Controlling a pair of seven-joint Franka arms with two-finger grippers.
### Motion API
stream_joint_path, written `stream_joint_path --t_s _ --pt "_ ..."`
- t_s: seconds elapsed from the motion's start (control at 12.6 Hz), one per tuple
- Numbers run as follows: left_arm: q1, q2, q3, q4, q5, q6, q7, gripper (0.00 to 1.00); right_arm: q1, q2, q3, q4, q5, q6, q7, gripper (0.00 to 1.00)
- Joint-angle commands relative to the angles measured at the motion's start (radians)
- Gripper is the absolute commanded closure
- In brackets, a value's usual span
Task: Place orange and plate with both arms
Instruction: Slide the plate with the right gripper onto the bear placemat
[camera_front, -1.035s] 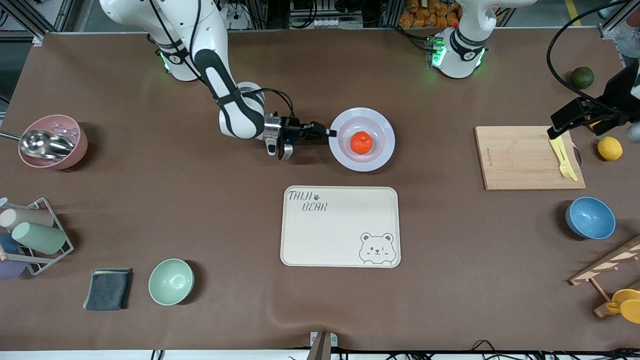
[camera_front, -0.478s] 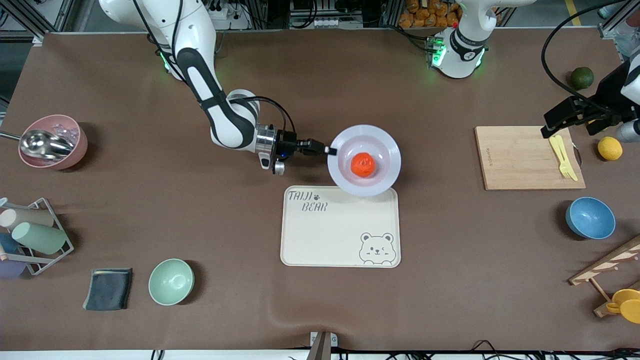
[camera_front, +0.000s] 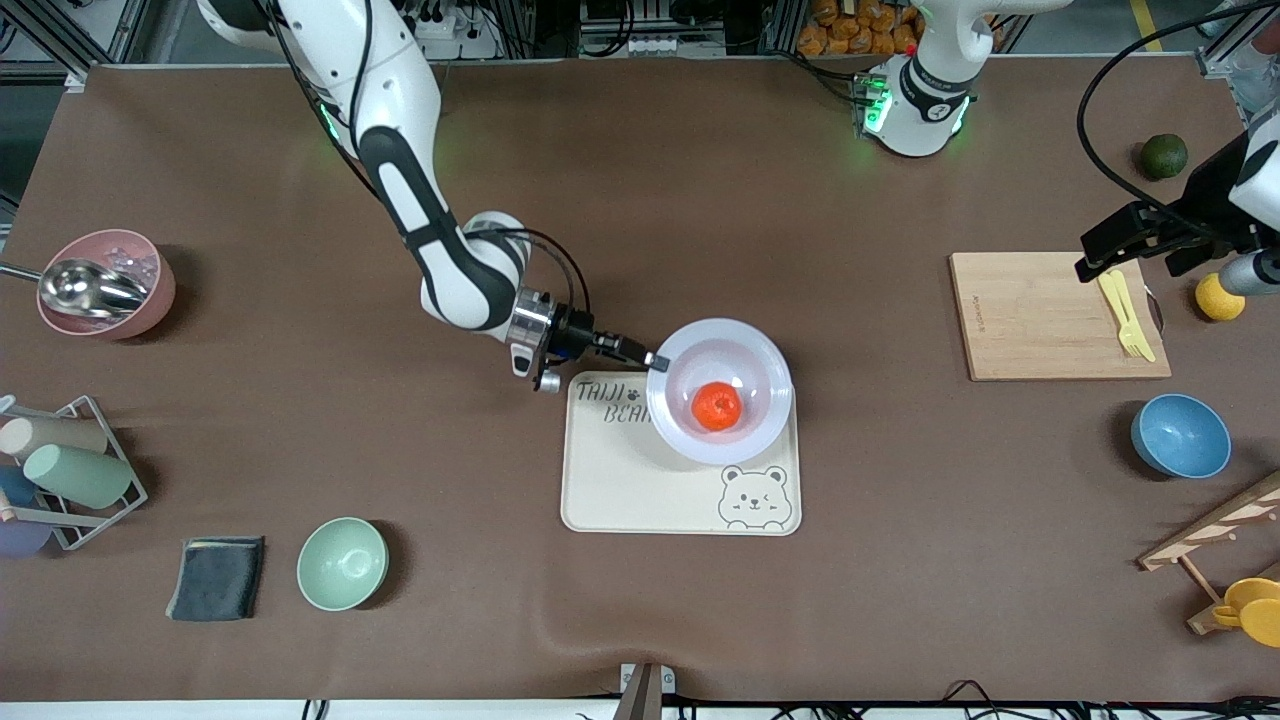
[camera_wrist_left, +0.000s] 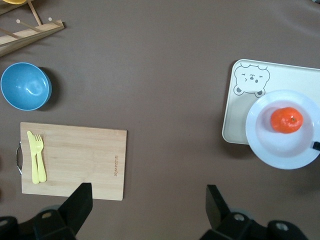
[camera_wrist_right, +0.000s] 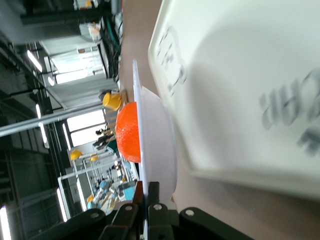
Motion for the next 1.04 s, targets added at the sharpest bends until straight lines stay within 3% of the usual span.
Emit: stream_joint_path --t_s 0.0,0.56,0.64,0.72,0.96 --pt "0.009 0.002 -0.012 -0.004 -0.01 0.013 0.002 0.0 -0.063 0.058 0.011 0.063 -0.063 -0.004 0.006 1.0" --pt "0.011 0.004 -0.015 -0.009 -0.021 0.022 -0.001 0.0 -0.058 0.094 0.003 0.089 -0.084 0.051 0.006 1.0" --pt "0.011 0.004 -0.016 -0.007 -0.021 0.022 0.0 0.0 -0.06 0.101 0.003 0.089 -0.098 0.053 0.006 0.77" --pt "0.012 0.002 -0.016 -0.007 -0.021 0.022 0.0 0.0 -0.061 0.107 0.003 0.089 -0.115 0.055 0.008 0.77" --pt "0.012 0.001 -0.016 -0.007 -0.023 0.021 0.0 0.0 -0.061 0.106 0.003 0.094 -0.217 0.097 0.097 0.61"
